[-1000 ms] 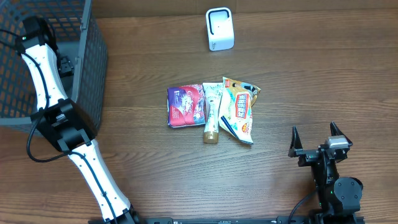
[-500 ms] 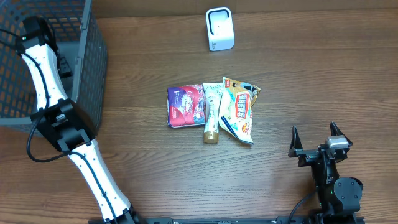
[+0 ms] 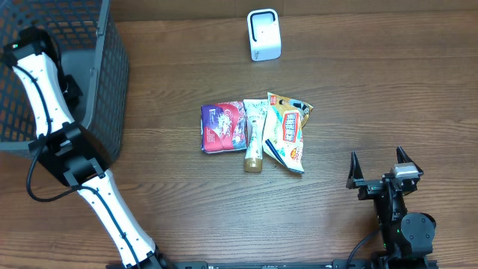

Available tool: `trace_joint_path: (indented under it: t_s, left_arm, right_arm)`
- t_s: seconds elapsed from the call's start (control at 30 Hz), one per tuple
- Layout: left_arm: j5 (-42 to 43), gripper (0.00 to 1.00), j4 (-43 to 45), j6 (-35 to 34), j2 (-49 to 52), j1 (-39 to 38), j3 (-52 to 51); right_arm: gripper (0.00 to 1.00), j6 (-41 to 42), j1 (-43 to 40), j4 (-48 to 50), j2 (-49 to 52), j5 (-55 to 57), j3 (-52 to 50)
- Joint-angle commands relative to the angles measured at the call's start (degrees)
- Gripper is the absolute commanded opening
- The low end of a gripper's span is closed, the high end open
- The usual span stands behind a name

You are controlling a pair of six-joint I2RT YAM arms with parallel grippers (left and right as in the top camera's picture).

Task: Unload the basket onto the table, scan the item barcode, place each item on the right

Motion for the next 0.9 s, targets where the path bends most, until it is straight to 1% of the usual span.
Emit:
trace_joint_path:
  t_s: [0.0,0.03,0.07,0.13,0.2,0.33,0.4,0.53,0.63,0.73,0.87]
  left_arm:
    - [2.1,0.11,-4.4,-4.2,-3.3,1.4,0.0]
    - [2.3,0.09,-5.9,-4.6,-3.8,1.6,0.0]
    - [3.1,0.04,-7.2,-5.0,-4.5,1.8,0.0]
    - [5.3,0.04,-8.6,-5.0,-6.1,2.1,0.0]
    - [8.8,0.04,-8.6,-3.5,-8.2,2.3,0.0]
    - [15.1,0.04,-8.6,-1.8,-14.7,2.3,-0.1]
    - [16.3,0.04,-8.6,-1.5,-18.1,2.2,-1.2]
    - [16.1,0.04,-8.6,-1.8,-25.0,2.4,-8.0]
    - [16.0,0.04,-8.6,-3.1,-31.1,3.4,-17.7]
    - [15.9,0.04,-8.6,-4.3,-33.6,4.7,-23.2]
    - [15.4,0.04,-8.6,-4.6,-34.7,7.4,-26.8]
  right_arm:
    - [1.0,-0.2,-0.1,0.4,-0.4,0.3,-0.6]
    - [1.0,-0.2,-0.1,0.4,-0.4,0.3,-0.6]
    - [1.0,-0.2,-0.1,0.4,-0.4,0.3,-0.6]
    - [1.0,-0.2,-0.1,0.4,-0.4,0.3,-0.6]
    - [1.0,-0.2,-0.1,0.4,-0.4,0.3,-0.6]
    - [1.0,-0.2,-0.1,0.4,-0.4,0.3,-0.6]
    - [1.0,-0.2,-0.1,0.4,-0.4,0.3,-0.6]
    - [1.0,-0.2,-0.1,0.4,-0.4,0.3,-0.6]
    - [1.0,-0.2,-0.1,0.4,-0.4,0.3,-0.6]
    - [1.0,-0.2,-0.1,0.4,-0.4,0.3,-0.6]
    - [1.0,-0.2,-0.1,0.4,-0.4,0.3,-0.6]
